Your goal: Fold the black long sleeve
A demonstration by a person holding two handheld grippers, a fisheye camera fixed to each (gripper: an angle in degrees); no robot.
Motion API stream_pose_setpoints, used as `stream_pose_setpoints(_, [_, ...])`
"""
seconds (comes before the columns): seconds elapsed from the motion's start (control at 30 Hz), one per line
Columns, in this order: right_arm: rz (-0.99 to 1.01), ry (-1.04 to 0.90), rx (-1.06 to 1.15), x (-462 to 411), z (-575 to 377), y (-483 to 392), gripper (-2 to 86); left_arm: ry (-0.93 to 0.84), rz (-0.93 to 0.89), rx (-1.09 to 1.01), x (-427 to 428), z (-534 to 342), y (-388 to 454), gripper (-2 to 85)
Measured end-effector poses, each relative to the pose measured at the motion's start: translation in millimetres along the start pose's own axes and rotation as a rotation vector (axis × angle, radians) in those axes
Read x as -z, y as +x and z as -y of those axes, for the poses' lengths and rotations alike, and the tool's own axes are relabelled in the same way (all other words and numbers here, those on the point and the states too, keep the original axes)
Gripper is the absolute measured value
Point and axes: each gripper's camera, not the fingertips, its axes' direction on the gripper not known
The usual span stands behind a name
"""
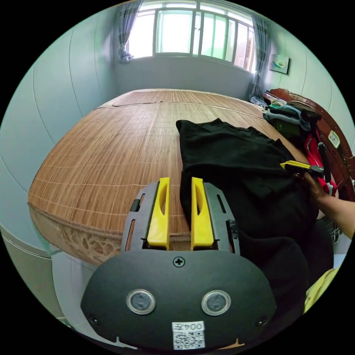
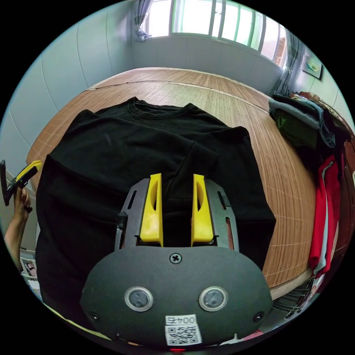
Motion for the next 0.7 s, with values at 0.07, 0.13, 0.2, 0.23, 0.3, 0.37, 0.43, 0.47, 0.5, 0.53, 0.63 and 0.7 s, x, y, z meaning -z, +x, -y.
stream_pose_setpoints(0.07, [0.004, -0.001, -0.002, -1, -7, -8, 12.5, -0.026, -0.072, 0.028, -15, 21, -16, 8.6])
stream_pose_setpoints(0.13, [0.004, -0.001, -0.002, -1, -12, -15, 12.5, -0.076, -0.132, 0.018, -32, 36, -24, 8.9])
stream_pose_setpoints(0.2, [0.006, -0.001, -0.003, -1, -17, -21, 12.5, -0.127, -0.154, -0.008, -49, 47, -26, 8.8])
stream_pose_setpoints(0.23, [0.009, -0.002, -0.004, -2, -20, -24, 12.5, -0.148, -0.136, -0.018, -58, 52, -27, 8.6])
stream_pose_setpoints(0.3, [0.014, -0.001, -0.007, -1, -24, -28, 12.5, -0.161, -0.109, -0.027, -70, 59, -31, 7.8])
stream_pose_setpoints(0.37, [0.015, -0.001, -0.011, -1, -30, -33, 12.5, -0.147, -0.141, -0.01, -79, 70, -40, 5.5])
stream_pose_setpoints(0.43, [0.017, -0.001, -0.012, -1, -34, -37, 12.5, -0.102, -0.092, -0.022, -74, 81, -40, 4.3])
stream_pose_setpoints(0.47, [0.018, -0.001, -0.012, 0, -37, -39, 12.5, -0.078, -0.035, -0.051, -72, 86, -38, 4.0])
stream_pose_setpoints(0.5, [0.019, -0.001, -0.013, 0, -38, -40, 12.5, -0.09, -0.013, -0.067, -77, 88, -39, 3.9])
stream_pose_setpoints(0.53, [0.02, -0.002, -0.014, 0, -41, -42, 12.5, -0.17, -0.003, -0.076, -98, 87, -44, 3.9])
stream_pose_setpoints(0.63, [0.021, -0.002, -0.017, 2, -47, -47, 12.5, -0.157, -0.142, -0.008, -120, 88, -77, 4.3])
stream_pose_setpoints(0.7, [0.021, -0.002, -0.017, 3, -50, -49, 12.5, -0.2, -0.241, -0.002, -131, 102, -93, 5.0])
